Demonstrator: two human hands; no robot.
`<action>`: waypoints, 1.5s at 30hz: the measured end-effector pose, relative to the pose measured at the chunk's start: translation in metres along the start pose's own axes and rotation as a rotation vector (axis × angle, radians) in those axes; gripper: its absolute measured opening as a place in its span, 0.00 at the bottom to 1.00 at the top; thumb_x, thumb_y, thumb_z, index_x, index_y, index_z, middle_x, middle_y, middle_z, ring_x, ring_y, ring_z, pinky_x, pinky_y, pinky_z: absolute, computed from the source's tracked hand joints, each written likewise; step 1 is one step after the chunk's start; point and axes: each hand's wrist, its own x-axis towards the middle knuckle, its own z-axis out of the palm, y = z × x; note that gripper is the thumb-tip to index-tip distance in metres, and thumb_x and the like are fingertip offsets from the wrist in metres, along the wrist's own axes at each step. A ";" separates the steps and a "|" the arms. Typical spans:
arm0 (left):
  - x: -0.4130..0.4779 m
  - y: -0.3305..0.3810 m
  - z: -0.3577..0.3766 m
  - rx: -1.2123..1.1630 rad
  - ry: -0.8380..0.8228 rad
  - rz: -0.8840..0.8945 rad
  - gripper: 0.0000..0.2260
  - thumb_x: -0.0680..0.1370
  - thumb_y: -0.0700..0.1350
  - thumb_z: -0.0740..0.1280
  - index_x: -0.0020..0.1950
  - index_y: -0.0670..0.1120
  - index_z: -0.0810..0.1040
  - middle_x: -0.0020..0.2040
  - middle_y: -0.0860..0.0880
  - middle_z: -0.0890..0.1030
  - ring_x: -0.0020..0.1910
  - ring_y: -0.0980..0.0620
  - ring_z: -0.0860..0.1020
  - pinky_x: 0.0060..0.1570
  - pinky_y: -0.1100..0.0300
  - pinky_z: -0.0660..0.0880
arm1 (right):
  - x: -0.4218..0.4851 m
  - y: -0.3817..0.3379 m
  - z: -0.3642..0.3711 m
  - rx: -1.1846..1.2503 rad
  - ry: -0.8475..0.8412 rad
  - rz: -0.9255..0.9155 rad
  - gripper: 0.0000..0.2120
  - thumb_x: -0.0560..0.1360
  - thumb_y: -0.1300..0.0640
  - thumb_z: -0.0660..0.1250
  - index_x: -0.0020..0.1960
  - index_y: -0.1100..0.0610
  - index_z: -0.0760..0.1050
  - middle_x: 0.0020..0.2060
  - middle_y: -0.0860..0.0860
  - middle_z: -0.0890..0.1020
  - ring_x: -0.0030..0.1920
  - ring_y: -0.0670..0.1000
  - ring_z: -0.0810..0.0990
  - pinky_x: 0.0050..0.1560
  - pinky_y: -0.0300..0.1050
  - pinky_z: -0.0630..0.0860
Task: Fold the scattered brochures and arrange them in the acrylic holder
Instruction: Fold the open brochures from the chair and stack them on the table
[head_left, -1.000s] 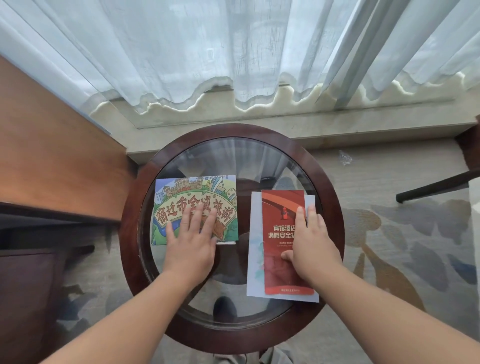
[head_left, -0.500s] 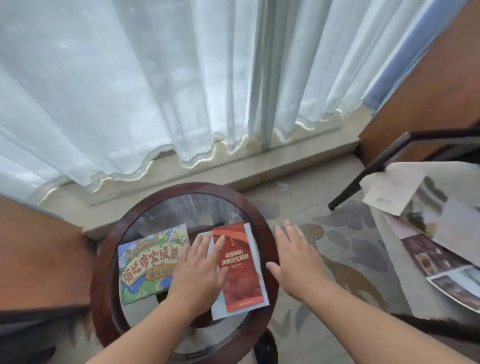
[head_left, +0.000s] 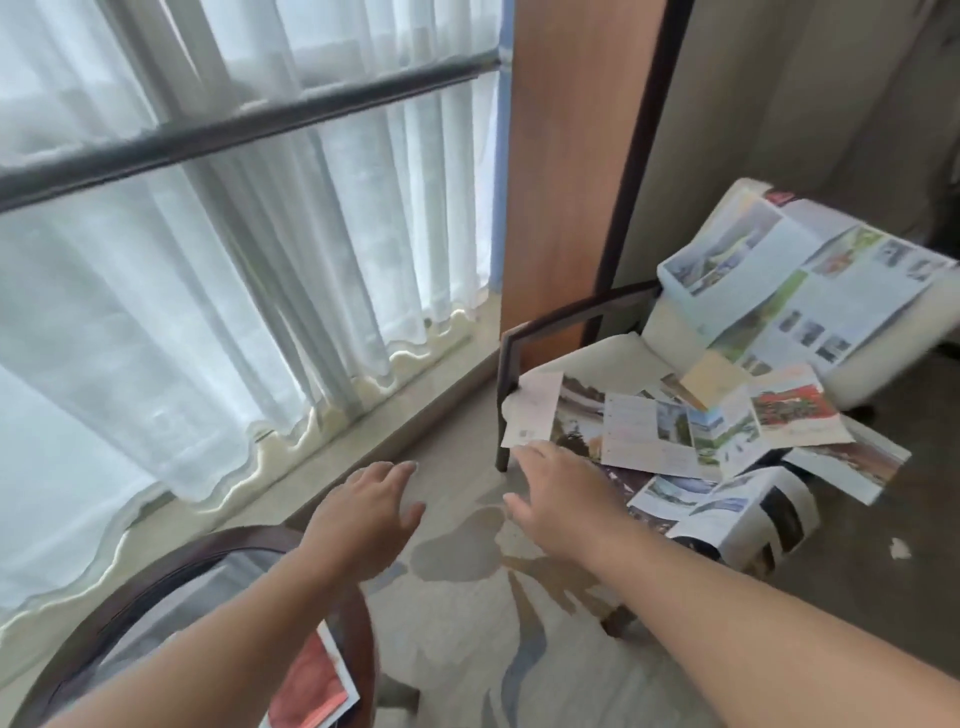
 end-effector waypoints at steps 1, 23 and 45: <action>0.008 0.020 -0.005 -0.001 0.004 0.020 0.26 0.81 0.59 0.55 0.77 0.53 0.59 0.74 0.50 0.67 0.72 0.49 0.66 0.69 0.53 0.66 | -0.005 0.016 -0.011 0.004 0.012 0.011 0.24 0.79 0.45 0.60 0.71 0.55 0.66 0.67 0.53 0.72 0.65 0.56 0.72 0.63 0.53 0.71; 0.181 0.256 0.021 0.034 -0.109 0.315 0.24 0.80 0.60 0.55 0.74 0.53 0.63 0.69 0.48 0.73 0.65 0.46 0.73 0.60 0.50 0.73 | -0.011 0.248 -0.068 0.082 0.023 0.392 0.18 0.79 0.49 0.58 0.67 0.53 0.70 0.63 0.52 0.74 0.59 0.56 0.76 0.56 0.53 0.77; 0.308 0.411 0.112 0.066 -0.320 0.354 0.25 0.81 0.60 0.55 0.76 0.53 0.59 0.71 0.47 0.71 0.67 0.46 0.72 0.65 0.48 0.71 | 0.040 0.487 -0.054 0.153 -0.064 0.599 0.20 0.79 0.49 0.59 0.70 0.54 0.68 0.66 0.54 0.73 0.63 0.57 0.73 0.56 0.51 0.75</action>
